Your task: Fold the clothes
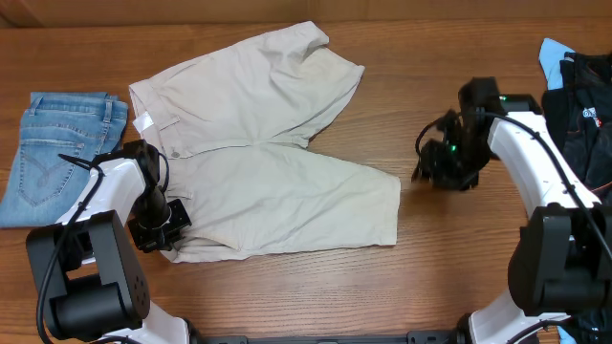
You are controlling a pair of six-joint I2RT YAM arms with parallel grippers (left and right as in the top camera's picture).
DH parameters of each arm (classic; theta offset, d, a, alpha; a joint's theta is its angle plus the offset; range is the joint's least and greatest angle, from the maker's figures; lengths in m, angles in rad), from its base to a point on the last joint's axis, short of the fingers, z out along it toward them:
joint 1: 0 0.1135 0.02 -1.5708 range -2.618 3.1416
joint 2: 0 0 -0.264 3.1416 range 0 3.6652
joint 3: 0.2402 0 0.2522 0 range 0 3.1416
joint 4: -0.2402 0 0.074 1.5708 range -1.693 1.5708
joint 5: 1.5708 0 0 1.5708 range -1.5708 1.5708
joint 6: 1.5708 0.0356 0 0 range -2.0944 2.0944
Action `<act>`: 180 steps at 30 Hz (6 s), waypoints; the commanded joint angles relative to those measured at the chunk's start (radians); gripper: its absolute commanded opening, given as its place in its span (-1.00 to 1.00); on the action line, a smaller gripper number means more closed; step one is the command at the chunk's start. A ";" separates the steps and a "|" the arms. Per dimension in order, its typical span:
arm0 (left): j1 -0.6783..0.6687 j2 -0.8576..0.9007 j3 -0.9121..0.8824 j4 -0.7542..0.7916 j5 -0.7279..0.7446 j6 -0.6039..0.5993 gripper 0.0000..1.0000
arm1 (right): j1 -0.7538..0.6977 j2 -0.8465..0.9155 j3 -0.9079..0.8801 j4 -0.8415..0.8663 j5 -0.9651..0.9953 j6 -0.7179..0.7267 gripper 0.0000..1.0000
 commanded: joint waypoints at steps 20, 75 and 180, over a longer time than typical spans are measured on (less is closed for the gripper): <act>0.002 -0.013 -0.006 0.008 -0.027 -0.020 -0.89 | 0.199 -0.016 -0.444 0.350 -0.188 -0.042 -0.43; 0.035 -0.013 0.060 0.011 -0.146 -0.125 -0.84 | 0.175 0.298 0.373 0.528 -0.047 0.079 0.74; 0.035 -0.013 0.063 0.036 -0.085 -0.063 -0.82 | 0.018 0.354 0.464 0.233 0.222 0.248 -0.56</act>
